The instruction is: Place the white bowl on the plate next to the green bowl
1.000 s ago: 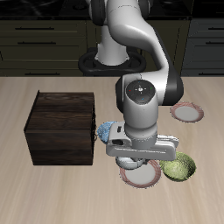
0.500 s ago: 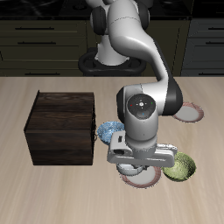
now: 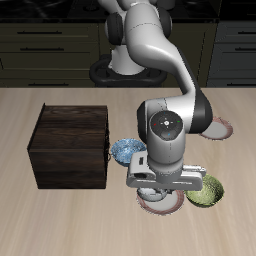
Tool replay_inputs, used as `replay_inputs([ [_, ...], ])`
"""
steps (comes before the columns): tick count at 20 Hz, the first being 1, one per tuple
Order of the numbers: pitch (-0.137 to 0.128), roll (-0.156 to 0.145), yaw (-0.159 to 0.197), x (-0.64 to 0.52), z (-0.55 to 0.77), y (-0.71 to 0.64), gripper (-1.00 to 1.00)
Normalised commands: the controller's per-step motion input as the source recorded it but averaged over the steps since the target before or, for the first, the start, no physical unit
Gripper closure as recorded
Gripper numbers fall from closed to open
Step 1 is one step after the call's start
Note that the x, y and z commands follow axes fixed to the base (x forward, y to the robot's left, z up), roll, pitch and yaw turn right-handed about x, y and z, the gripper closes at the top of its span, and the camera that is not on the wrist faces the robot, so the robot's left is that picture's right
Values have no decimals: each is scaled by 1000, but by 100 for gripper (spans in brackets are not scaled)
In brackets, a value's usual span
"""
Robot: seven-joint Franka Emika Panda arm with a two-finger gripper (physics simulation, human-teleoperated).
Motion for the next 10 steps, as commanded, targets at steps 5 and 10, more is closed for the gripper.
replay_inputs([
  [5,1,46,-21,-103,107,54,-100],
  [10,-36,24,-1,-180,175,58,-100],
])
